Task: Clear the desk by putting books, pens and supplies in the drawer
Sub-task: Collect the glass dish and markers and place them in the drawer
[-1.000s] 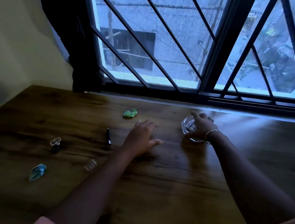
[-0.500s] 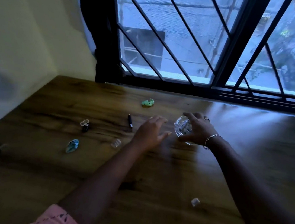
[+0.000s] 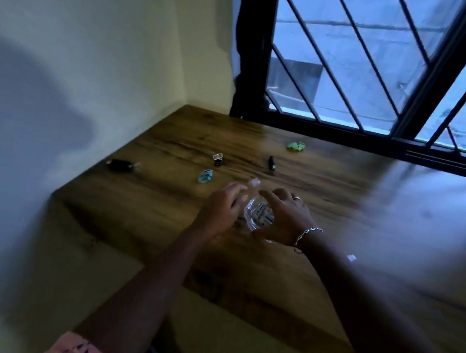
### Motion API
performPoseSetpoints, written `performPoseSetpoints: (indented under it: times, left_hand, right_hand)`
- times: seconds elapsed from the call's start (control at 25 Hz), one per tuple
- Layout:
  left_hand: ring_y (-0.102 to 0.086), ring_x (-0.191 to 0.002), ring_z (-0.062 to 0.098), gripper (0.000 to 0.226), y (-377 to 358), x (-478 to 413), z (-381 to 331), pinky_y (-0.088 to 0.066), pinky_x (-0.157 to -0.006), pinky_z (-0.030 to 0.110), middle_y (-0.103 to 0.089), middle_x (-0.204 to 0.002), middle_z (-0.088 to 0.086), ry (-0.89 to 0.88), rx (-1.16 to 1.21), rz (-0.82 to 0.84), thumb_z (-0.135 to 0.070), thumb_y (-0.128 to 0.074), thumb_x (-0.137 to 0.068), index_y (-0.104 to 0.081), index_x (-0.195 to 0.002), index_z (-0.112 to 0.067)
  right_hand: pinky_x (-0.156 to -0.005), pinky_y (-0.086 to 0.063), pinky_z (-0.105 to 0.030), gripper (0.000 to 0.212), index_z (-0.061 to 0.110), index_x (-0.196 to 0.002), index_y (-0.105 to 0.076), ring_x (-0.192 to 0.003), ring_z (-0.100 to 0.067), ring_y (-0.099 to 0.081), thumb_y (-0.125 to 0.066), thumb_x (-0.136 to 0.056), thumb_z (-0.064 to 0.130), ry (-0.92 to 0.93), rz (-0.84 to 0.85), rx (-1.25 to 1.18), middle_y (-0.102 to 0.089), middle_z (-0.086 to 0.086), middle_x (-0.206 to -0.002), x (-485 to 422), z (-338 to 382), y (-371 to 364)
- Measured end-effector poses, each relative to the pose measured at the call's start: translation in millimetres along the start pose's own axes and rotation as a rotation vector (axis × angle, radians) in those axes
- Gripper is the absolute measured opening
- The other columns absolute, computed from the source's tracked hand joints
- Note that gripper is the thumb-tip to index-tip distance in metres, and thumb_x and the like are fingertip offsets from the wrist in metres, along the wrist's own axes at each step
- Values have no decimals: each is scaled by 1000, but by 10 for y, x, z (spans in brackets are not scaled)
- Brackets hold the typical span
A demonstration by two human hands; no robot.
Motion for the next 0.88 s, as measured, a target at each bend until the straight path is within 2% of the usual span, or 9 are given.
performPoseSetpoints:
  times: [0.12, 0.32, 0.56, 0.72, 0.88]
  left_hand:
    - [-53, -117, 27, 33, 261, 259, 198, -38, -92, 27, -56, -128, 15, 72, -2, -37, -12, -45, -97, -53, -126, -1]
    - [-54, -116, 26, 33, 522, 510, 490, -41, -94, 31, -57, -127, 14, 97, -15, -65, -15, -48, -95, -54, -126, -2]
    - [-51, -119, 22, 36, 542, 523, 752, -41, -95, 30, -55, -130, 10, 59, -46, 39, -22, -48, -96, -52, -128, -7]
    - [-51, -120, 22, 38, 443, 589, 867, -42, -95, 32, -54, -132, 9, 46, -44, 115, -24, -48, -96, -49, -131, -8]
    - [-51, -119, 26, 40, 354, 637, 897, -43, -95, 34, -53, -131, 11, 28, -31, 182, -21, -48, -95, -46, -133, -8]
  right_hand:
    - [-102, -36, -49, 92, 31, -142, -26, -126, -39, -36, -72, -65, 54, 56, -6, -3, -30, -11, -144, 1, 382, -162]
    - [-101, -36, -49, 93, 32, -140, -27, -126, -37, -35, -72, -63, 57, 106, -20, 39, -33, -10, -140, -40, 820, -401]
    - [-101, -35, -49, 97, 31, -142, -24, -127, -36, -35, -73, -62, 56, 12, -5, 91, -30, -10, -143, -130, 956, -558]
    - [-100, -35, -49, 92, 28, -142, -25, -129, -36, -33, -71, -66, 54, -37, -2, 90, -28, -9, -144, -112, 1003, -683]
    - [-104, -30, -50, 88, 27, -145, -20, -137, -35, -22, -66, -73, 53, -68, 30, 90, -19, -10, -150, -81, 1007, -706]
Point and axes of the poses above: each hand's wrist, its own x-axis away from the middle knuckle, its own y-axis out of the back of the hand, z = x × y, the point moved 1 cm from there along -x, towards the middle knuckle
